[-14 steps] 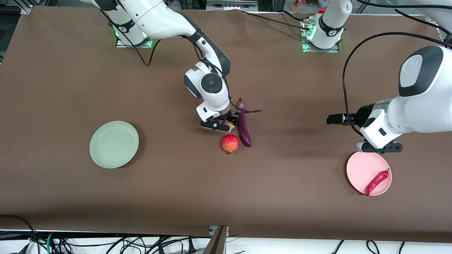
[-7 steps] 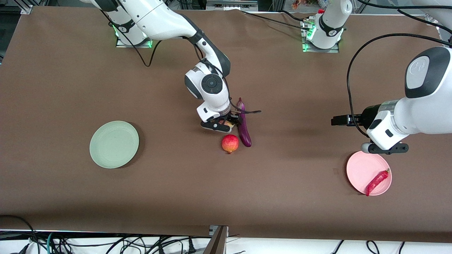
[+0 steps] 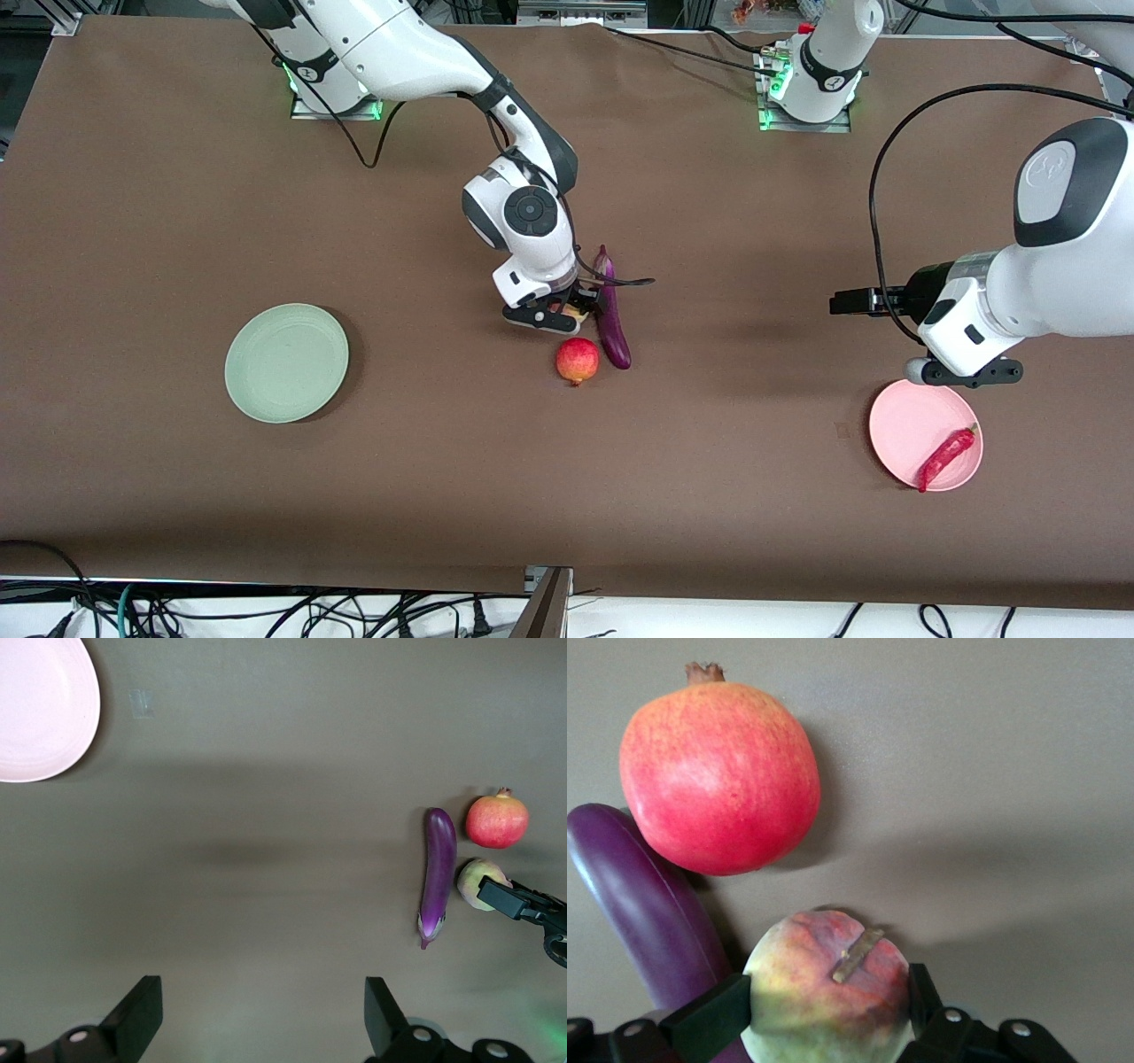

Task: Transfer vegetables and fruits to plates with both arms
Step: 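Release the chili on the pink plate while the right gripper grasps the peach, then carry the peach to the green plate while the left gripper reaches the eggplant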

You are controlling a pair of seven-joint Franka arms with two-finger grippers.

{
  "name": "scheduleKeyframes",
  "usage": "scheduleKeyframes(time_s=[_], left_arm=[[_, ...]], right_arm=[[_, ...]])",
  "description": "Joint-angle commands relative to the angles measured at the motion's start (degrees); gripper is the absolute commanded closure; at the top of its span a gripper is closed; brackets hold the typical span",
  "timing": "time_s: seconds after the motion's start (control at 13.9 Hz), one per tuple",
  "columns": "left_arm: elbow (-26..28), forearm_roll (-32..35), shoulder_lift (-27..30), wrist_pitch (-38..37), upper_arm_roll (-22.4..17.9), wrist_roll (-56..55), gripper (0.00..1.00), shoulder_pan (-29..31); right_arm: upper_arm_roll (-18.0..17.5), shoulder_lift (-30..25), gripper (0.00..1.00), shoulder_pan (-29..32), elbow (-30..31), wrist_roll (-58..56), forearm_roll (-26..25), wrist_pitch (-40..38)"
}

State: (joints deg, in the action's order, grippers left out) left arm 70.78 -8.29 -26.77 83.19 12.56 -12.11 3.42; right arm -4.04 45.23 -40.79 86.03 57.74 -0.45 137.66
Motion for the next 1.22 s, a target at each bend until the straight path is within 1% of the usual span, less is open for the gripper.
scheduleKeyframes(time_s=[0.0, 0.29, 0.43, 0.58, 0.65, 0.72, 0.79, 0.86, 1.08, 1.15], left_arm=[[1.4, 0.2, 1.2, -0.2, 0.0, -0.5, 0.0, -0.2], [1.4, 0.1, 0.9, 0.2, 0.1, -0.7, 0.0, -0.6], [1.4, 0.1, 0.2, 0.3, 0.1, -1.8, 0.0, -1.7], [1.4, -0.6, 0.1, 0.7, 0.2, -2.6, 0.0, -2.2], [1.4, -0.8, -0.6, 1.6, 0.3, -4.0, 0.0, -4.5], [1.5, -1.5, -2.4, 3.4, 0.3, -6.2, 0.0, -6.7], [2.8, -1.5, -3.3, 6.2, 0.2, -8.8, 0.0, -9.2], [5.7, -1.5, -3.2, 10.4, 0.2, -10.0, 0.0, -11.7], [16.1, -1.6, -2.8, 23.4, 0.6, -13.3, 0.0, -16.6], [19.6, -1.6, -2.8, 29.3, 0.6, -16.1, 0.0, -18.9]], right_arm=[[0.4, -0.8, 0.4, 0.4, -0.7, -1.0, 0.4, -0.8], [0.3, -5.9, 0.41, 2.9, -0.7, -3.6, 0.9, -8.2], [0.3, -7.5, 0.41, 3.8, -0.7, -6.0, 1.2, -10.1], [0.3, -9.7, 0.41, 6.8, -0.7, -10.3, 1.2, -13.8], [0.3, -10.6, 0.41, 8.5, -0.7, -13.7, 1.2, -16.3], [0.4, -11.6, 0.41, 10.5, -0.7, -18.3, 1.2, -19.0], [0.5, -12.2, 0.41, 12.7, -0.7, -23.2, 1.2, -21.8], [0.8, -12.4, 0.41, 15.1, -0.7, -27.6, 1.1, -23.8], [4.4, -13.1, 0.41, 20.7, -0.7, -42.5, 1.0, -26.3], [6.0, -13.1, 0.41, 22.0, -0.6, -47.6, 1.0, -26.9]])
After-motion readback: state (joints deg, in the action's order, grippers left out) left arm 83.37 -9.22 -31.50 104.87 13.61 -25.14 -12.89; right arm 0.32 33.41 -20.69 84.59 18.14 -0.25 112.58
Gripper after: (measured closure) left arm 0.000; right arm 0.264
